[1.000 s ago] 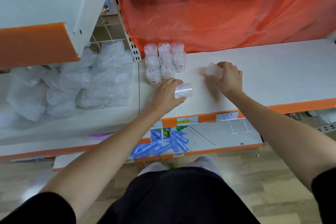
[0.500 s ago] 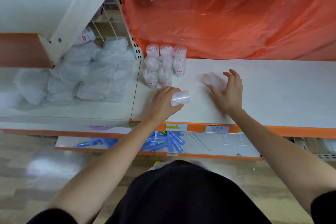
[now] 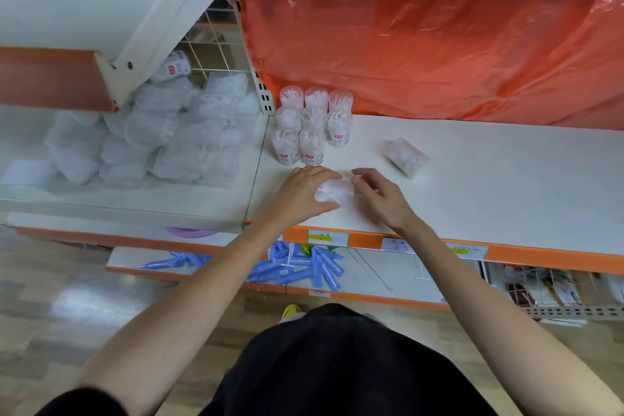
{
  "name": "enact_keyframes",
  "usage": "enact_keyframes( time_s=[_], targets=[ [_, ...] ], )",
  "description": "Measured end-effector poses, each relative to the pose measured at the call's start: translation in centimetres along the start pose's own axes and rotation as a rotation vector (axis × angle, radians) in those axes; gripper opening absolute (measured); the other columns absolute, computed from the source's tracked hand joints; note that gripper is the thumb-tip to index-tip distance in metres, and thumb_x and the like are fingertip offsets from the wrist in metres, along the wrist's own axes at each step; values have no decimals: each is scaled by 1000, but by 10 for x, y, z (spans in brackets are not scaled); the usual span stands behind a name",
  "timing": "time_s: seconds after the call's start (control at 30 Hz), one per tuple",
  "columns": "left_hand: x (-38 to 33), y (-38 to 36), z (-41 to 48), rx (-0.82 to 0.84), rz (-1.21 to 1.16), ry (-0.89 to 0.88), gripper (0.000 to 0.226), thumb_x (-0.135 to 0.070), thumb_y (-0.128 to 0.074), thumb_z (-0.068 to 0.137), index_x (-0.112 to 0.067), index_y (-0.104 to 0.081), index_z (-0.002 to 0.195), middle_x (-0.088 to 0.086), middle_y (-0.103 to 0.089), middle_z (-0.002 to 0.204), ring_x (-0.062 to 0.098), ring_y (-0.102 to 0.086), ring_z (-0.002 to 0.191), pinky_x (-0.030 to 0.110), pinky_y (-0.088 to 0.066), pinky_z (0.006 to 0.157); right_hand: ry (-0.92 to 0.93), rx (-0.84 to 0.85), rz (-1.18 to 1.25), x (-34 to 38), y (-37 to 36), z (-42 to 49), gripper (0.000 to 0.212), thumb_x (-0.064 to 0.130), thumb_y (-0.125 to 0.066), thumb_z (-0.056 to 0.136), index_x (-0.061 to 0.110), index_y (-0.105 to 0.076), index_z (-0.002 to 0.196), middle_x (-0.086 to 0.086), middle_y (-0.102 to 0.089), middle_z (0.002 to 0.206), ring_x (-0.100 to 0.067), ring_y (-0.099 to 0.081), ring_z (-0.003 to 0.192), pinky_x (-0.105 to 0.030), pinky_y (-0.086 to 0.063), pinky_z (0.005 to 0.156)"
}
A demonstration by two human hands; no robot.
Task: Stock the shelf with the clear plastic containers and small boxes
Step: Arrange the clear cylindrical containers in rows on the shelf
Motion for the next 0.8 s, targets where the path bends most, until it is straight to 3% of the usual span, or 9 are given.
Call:
enact_keyframes(
  time_s=[0.1, 0.23, 0.37, 0.5, 0.6, 0.7, 0.8],
  targets=[
    [-5, 1, 1, 6, 27, -49, 56, -38, -80, 75, -24, -61, 126, -6, -61, 124, 15, -49, 117, 16, -22, 91, -31, 75, -15, -8, -9, -5, 15, 31, -57, 99, 28, -64, 112, 4, -70, 103, -7, -63, 90, -17, -43, 82],
    [-15, 2, 3, -36, 13, -80, 61, -37, -80, 75, -20, -60, 131, -2, -58, 132, 18, -45, 127, 18, -19, 102, -44, 24, 64, -15, 1, -8, 19, 36, -64, 93, 29, -67, 110, 1, -71, 107, -17, -64, 103, -30, -48, 92],
    [-19, 16, -8, -252, -48, -23, 63, -26, -75, 77, -13, -54, 134, 2, -52, 139, 20, -45, 129, 36, -31, 111, -120, -104, 305, -18, 12, -13, 13, 24, -66, 94, 21, -67, 106, -6, -69, 94, -18, -64, 91, -35, -50, 90],
    [-1, 24, -36, -517, -195, 190, 53, -14, -65, 83, -12, -48, 133, 1, -45, 141, 14, -44, 128, 24, -36, 102, -190, -236, 448, -30, 18, -19, 22, 26, -68, 92, 15, -66, 111, -5, -68, 92, -15, -64, 87, -31, -51, 87],
    [16, -1, -40, -432, -421, 350, 35, -14, -61, 89, -15, -53, 124, -2, -54, 121, 9, -58, 99, 23, -46, 82, -239, -284, 525, -37, 15, -22, 31, 30, -67, 92, 12, -66, 117, -6, -69, 93, -14, -65, 86, -31, -51, 90],
    [30, -32, -36, -256, -718, 532, 9, -17, -58, 95, -20, -62, 103, 1, -64, 105, 9, -63, 83, 26, -48, 73, -252, -297, 584, -35, 8, -22, 23, 29, -66, 93, 13, -70, 109, -8, -71, 96, -15, -65, 87, -31, -51, 91],
    [29, -46, -29, -143, -882, 618, 15, -24, -52, 100, -14, -60, 108, 4, -65, 104, 8, -65, 79, 22, -51, 66, -264, -278, 630, -30, -4, -17, 15, 25, -66, 92, 13, -71, 99, -8, -71, 93, -18, -66, 88, -32, -53, 91]
  ],
)
Point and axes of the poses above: each hand's wrist, its own z-axis towards the middle knuckle, its own y-axis out of the back of the hand, x = y × z, the point moved 10 cm from there along z, towards the middle knuckle
